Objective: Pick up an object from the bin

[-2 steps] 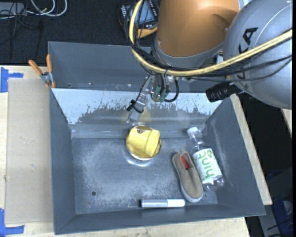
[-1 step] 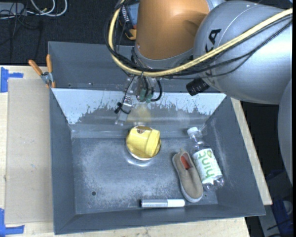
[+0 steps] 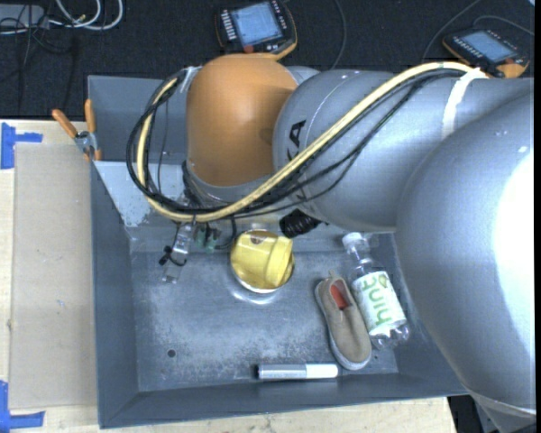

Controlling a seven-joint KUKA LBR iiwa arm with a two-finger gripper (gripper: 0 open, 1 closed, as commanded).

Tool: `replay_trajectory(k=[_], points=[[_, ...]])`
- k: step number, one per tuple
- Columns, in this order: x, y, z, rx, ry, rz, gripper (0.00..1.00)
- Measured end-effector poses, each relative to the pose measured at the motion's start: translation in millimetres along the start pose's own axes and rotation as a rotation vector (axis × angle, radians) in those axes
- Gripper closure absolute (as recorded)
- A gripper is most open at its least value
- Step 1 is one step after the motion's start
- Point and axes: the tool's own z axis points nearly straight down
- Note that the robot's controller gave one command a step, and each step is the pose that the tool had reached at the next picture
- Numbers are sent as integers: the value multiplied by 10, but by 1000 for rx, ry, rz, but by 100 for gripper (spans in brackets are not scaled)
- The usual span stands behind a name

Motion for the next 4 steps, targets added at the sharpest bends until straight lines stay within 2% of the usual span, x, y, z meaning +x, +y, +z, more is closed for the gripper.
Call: replay_trajectory(k=[1,2,3,4], points=[[-49,-45,-1651,-5,-9,-147,0],[-176,230,-587,-1,-3,-226,0],[-185,227,-644,-5,-9,-223,100],[-294,-511,328,3,-1,-291,100]])
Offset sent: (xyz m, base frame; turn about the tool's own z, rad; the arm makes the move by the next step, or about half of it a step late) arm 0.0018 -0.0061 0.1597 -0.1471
